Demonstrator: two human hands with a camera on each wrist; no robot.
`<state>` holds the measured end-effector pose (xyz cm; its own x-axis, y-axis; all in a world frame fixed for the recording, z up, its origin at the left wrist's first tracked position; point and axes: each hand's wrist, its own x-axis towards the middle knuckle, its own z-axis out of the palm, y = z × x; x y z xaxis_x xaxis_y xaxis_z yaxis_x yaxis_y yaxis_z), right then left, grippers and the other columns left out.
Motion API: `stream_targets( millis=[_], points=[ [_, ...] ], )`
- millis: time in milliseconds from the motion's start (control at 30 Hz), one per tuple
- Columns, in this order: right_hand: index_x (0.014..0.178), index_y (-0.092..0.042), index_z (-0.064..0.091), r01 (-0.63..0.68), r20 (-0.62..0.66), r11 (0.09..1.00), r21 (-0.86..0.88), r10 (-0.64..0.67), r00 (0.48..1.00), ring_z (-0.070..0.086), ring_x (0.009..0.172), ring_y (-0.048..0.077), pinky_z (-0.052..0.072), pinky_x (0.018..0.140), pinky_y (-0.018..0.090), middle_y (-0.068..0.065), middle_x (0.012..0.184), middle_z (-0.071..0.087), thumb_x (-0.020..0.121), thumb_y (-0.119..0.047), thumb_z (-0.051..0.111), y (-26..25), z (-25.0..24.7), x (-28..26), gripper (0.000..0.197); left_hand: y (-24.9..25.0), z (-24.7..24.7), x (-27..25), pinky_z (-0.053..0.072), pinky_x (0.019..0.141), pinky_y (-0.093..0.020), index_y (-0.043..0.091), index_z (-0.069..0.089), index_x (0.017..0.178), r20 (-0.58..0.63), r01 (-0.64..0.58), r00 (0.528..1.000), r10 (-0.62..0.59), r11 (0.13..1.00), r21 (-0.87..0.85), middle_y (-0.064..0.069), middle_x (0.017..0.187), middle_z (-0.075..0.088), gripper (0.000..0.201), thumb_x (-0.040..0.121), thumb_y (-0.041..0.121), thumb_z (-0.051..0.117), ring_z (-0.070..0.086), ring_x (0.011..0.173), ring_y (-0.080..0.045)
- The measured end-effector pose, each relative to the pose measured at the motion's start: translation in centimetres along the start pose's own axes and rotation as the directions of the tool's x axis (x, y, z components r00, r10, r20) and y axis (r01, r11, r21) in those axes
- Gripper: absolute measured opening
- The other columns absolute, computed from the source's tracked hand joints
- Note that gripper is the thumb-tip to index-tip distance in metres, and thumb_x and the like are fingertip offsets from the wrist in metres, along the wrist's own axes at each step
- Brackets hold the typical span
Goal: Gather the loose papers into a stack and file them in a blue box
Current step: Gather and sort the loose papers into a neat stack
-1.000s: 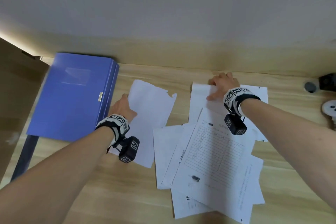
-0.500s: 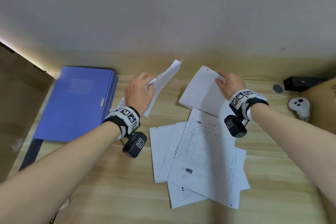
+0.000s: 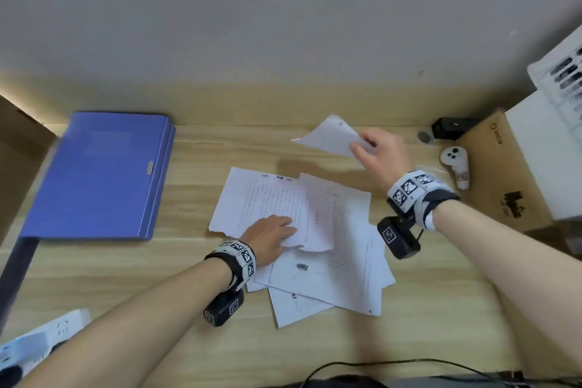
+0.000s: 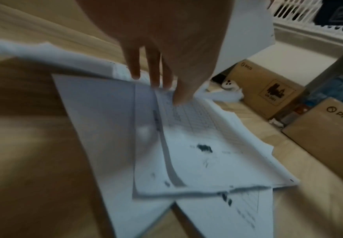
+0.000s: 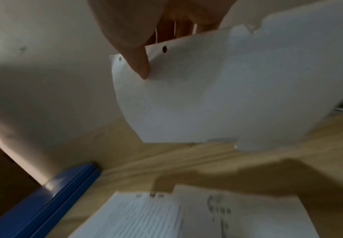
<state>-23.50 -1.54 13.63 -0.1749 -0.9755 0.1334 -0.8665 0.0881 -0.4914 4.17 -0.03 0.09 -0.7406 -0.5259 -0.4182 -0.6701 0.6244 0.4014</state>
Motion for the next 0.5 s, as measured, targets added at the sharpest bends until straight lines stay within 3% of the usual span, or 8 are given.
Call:
stream_targets(
  millis=[67,100,133,267,433,500],
  points=[
    [0.085,-0.014,0.067,-0.004,0.1,1.0,-0.021,0.006,0.995,0.059,0.068,0.022,0.053,0.065,0.041,0.001,0.075,0.065,0.093,-0.034,0.055,-0.2,2.2,-1.7,0.024,-0.3,0.8,-0.9,0.029,0.116,-0.04,0.02,0.037,0.149,0.1,0.043,0.994,-0.046,0.998,0.036,-0.003,0.161,0.025,0.061,0.092,0.025,0.056,0.028,0.145,-0.025],
    [0.082,-0.015,0.065,-0.014,0.161,1.0,-0.025,0.018,0.987,0.059,0.067,0.02,0.054,0.065,0.042,-0.001,0.074,0.064,0.093,-0.035,0.053,-0.4,3.4,-2.7,0.026,-0.5,1.0,-1.3,0.027,0.117,-0.039,0.02,0.035,0.15,0.094,0.068,0.993,-0.072,0.997,0.048,-0.003,0.161,0.024,0.064,0.091,0.029,0.057,0.027,0.146,-0.025],
    [0.079,-0.016,0.062,-0.005,0.245,1.0,-0.012,0.008,0.969,0.058,0.067,0.018,0.055,0.065,0.041,-0.002,0.074,0.062,0.093,-0.036,0.052,-1.5,6.1,-5.2,0.027,-0.7,2.5,-3.8,0.029,0.116,-0.038,0.019,0.038,0.149,0.083,0.116,0.989,-0.119,0.993,0.031,-0.003,0.159,0.028,0.062,0.091,0.031,0.056,0.03,0.144,-0.024],
    [0.082,-0.02,0.063,-0.053,0.421,0.998,-0.027,0.06,0.905,0.06,0.074,0.016,0.055,0.07,0.039,-0.006,0.08,0.062,0.091,-0.034,0.052,-1.7,10.9,-9.9,0.02,-1.9,2.8,-5.3,0.044,0.098,-0.035,0.018,0.055,0.134,-0.152,0.231,0.953,-0.261,0.954,-0.194,0.002,0.136,0.055,0.042,0.093,0.024,0.05,0.05,0.124,-0.02],
    [0.096,-0.021,0.068,-0.074,0.601,0.997,-0.037,0.081,0.795,0.063,0.09,0.019,0.05,0.075,0.032,-0.004,0.101,0.067,0.088,-0.027,0.054,-2.9,14.9,-13.4,0.017,-4.0,2.2,-6.7,0.051,0.085,-0.034,0.026,0.066,0.116,-0.151,0.394,0.863,-0.482,0.83,-0.395,0.006,0.117,0.068,0.029,0.091,0.024,0.051,0.062,0.103,-0.018],
    [0.099,-0.024,0.068,-0.098,0.67,0.995,-0.026,0.09,0.737,0.063,0.095,0.017,0.049,0.079,0.031,-0.006,0.107,0.065,0.086,-0.037,0.056,-3.2,15.9,-13.8,0.022,-4.4,2.3,-7.2,0.051,0.085,-0.032,0.029,0.067,0.115,-0.151,0.428,0.833,-0.533,0.793,-0.434,0.007,0.115,0.07,0.028,0.092,0.028,0.051,0.063,0.103,-0.018]
  ],
)
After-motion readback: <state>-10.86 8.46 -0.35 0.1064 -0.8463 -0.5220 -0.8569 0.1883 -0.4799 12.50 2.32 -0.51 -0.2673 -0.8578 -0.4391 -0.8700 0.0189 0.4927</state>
